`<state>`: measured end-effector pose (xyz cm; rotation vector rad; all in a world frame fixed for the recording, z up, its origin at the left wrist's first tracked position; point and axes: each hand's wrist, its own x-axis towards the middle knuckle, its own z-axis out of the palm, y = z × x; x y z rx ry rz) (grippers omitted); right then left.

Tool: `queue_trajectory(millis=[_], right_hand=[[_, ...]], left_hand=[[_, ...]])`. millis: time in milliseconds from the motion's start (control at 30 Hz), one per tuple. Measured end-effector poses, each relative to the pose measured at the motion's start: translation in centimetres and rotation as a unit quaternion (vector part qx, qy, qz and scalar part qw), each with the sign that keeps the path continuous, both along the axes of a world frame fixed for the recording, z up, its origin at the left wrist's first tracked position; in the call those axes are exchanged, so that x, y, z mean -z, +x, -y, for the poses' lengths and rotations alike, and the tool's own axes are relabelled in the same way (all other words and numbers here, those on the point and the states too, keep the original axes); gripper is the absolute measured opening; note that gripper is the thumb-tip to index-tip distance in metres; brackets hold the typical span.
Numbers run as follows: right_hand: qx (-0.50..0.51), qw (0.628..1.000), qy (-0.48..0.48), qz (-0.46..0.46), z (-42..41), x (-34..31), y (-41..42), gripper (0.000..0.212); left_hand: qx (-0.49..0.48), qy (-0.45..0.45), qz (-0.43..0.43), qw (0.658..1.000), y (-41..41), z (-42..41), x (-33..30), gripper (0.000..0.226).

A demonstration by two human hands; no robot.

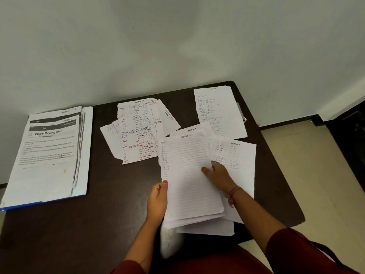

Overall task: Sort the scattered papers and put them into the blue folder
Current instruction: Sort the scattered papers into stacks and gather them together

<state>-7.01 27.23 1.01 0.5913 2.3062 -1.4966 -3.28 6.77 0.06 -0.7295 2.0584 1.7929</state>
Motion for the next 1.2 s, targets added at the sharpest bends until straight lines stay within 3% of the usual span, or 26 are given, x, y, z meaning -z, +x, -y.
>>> queue_trajectory(millis=[167, 300, 533, 600, 767, 900, 967, 1100, 1200], right_hand=[[0.058, 0.998, -0.031, -0.011, -4.0, -1.2, 1.0, 0.026], [0.153, 0.988, -0.028, 0.019, -7.9, -1.3, 3.4, 0.016], [0.254, 0.967, 0.008, 0.028, -10.5, -0.2, 7.2, 0.022], [0.239, 0.970, 0.038, 0.030, -10.2, 0.3, 7.4, 0.025], [0.181, 0.976, 0.112, 0.041, -9.3, 0.2, 6.9, 0.033], [0.153, 0.977, 0.141, 0.037, -8.8, -0.1, 6.8, 0.037], [0.149, 0.978, 0.139, 0.034, -8.6, -0.2, 6.9, 0.038], [0.132, 0.982, 0.133, 0.027, -8.4, -0.3, 7.1, 0.039], [0.115, 0.984, 0.135, 0.021, -8.3, -0.3, 7.4, 0.039]], left_hand=[[-0.040, 0.076, 0.016, 0.996, -0.1, -0.2, 0.1, 0.028], [-0.041, 0.042, -0.018, 0.998, 0.1, -1.0, 0.1, 0.026], [0.100, 0.007, -0.092, 0.991, -0.2, -4.7, -0.5, 0.012], [0.156, -0.027, -0.073, 0.985, -0.8, -6.0, -0.6, 0.014], [0.245, -0.067, 0.005, 0.967, -1.1, -8.6, -1.1, 0.042], [0.220, -0.022, 0.057, 0.974, -1.2, -9.8, -1.2, 0.032], [0.229, -0.001, 0.068, 0.971, -1.2, -10.0, -1.1, 0.039], [0.281, 0.010, 0.049, 0.958, -0.4, -10.6, -1.4, 0.028], [0.284, 0.014, 0.042, 0.958, 0.3, -11.0, -1.2, 0.035]])
